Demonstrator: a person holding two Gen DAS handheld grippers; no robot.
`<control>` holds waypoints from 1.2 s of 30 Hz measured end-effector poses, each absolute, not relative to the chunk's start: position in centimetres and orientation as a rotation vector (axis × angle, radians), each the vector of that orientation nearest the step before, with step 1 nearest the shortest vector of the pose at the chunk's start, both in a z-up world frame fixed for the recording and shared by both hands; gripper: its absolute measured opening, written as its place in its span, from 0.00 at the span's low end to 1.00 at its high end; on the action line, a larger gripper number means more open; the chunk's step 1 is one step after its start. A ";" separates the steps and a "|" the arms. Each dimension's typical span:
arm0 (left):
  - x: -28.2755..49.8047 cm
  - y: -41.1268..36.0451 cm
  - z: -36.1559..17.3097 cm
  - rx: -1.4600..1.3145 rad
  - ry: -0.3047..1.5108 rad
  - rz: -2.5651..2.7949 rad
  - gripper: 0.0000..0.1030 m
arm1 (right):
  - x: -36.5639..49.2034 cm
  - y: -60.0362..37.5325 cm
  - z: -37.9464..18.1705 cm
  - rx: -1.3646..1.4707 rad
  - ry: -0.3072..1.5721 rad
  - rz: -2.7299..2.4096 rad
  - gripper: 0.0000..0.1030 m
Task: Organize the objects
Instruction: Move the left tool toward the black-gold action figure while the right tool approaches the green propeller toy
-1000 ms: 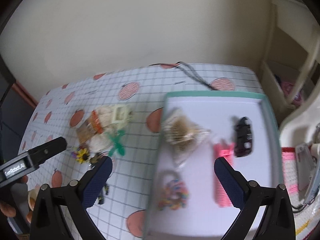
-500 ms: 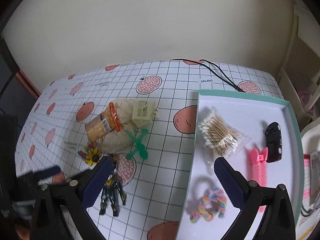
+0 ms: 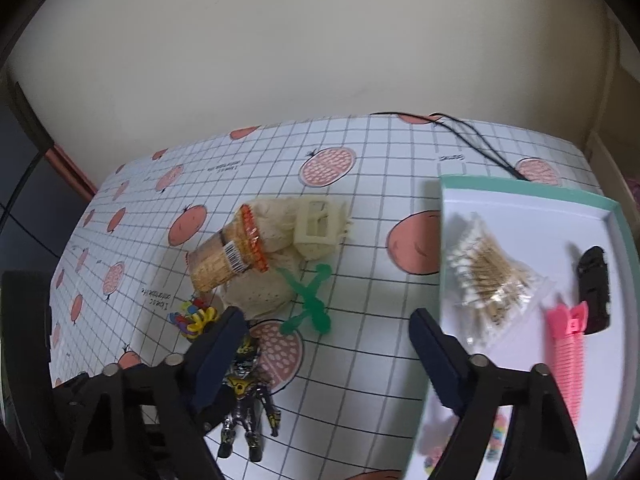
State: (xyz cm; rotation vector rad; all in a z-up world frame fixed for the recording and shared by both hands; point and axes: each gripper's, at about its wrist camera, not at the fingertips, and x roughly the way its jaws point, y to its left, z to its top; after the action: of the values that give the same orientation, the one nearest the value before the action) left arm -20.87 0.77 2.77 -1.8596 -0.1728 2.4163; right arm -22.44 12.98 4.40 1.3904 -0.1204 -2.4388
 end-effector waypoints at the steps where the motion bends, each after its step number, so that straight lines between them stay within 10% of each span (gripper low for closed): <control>1: -20.8 0.8 2.8 -1.858 -0.170 2.421 1.00 | -22.4 12.8 4.3 1.393 -0.113 -2.438 0.77; 36: -20.2 2.3 1.2 -1.911 -0.125 2.427 0.95 | -23.8 10.7 0.2 1.464 -0.050 -2.383 0.45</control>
State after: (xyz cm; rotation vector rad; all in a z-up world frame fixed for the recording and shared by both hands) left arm -20.20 2.33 1.18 -1.9111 -0.1251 2.4270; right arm -23.83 10.66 0.24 1.4638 -0.0502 -2.3832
